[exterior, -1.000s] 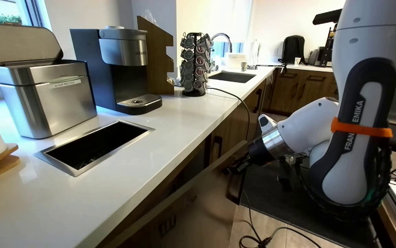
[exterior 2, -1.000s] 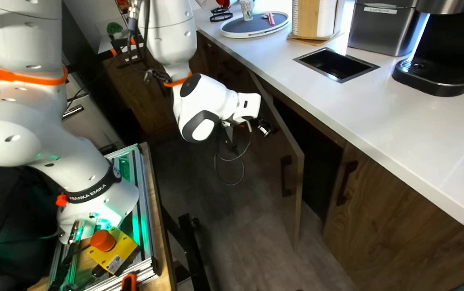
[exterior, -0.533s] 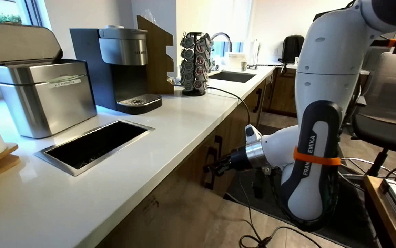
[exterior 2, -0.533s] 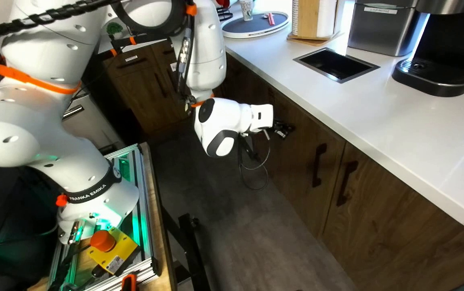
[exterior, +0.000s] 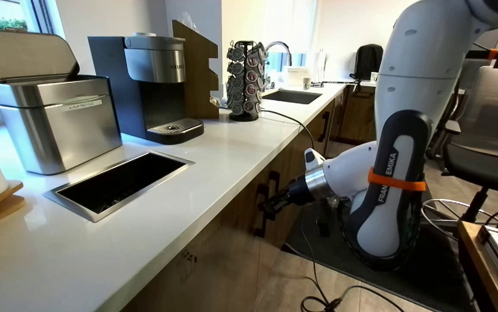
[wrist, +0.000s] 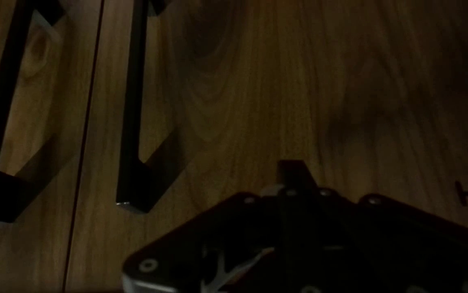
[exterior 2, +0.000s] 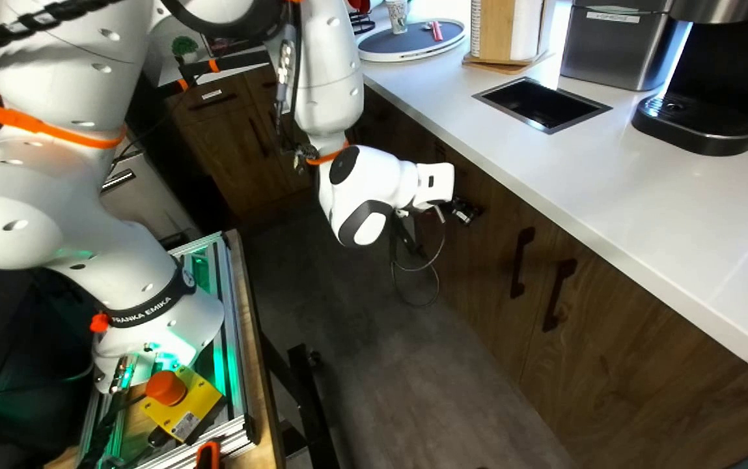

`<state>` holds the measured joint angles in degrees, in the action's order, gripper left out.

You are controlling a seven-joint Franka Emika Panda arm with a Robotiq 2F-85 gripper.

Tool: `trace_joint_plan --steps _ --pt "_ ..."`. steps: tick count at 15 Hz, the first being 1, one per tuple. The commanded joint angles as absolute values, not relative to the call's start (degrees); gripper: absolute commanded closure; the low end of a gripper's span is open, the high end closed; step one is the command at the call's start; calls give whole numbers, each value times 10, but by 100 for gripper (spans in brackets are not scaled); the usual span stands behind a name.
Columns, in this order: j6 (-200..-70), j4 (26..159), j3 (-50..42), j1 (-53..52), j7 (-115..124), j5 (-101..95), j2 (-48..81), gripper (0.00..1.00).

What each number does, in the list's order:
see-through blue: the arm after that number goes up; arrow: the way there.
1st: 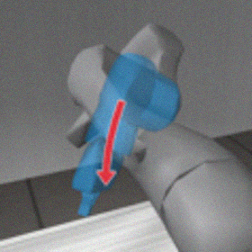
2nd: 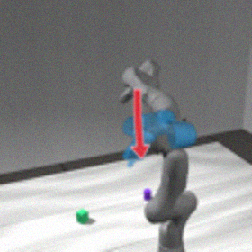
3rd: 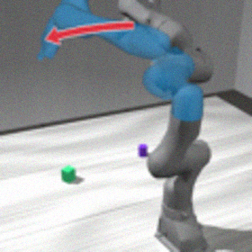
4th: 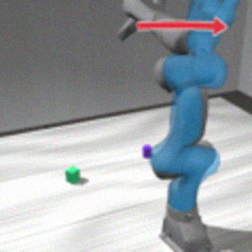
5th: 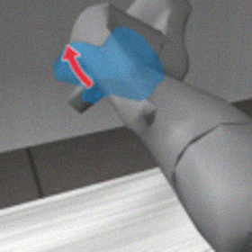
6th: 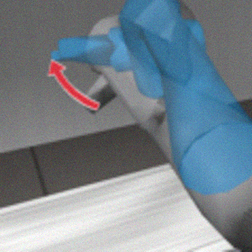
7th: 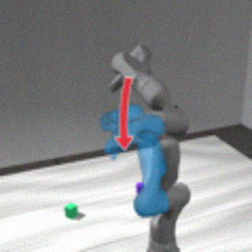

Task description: Close the left cabinet door

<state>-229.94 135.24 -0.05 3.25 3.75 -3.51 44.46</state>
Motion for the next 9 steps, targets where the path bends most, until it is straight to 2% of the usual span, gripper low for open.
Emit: trace_joint_plan --steps 1,3,4,6,9 --pt "-2153 1456 -1 40 35 -42 302 100" --pt "-2065 1486 1 52 35 -53 235 100" --pt "-2023 1491 -3 54 30 -51 201 74" --pt "-1950 1501 4 71 24 -63 134 66" --pt "-1828 1508 15 91 21 -78 33 44"
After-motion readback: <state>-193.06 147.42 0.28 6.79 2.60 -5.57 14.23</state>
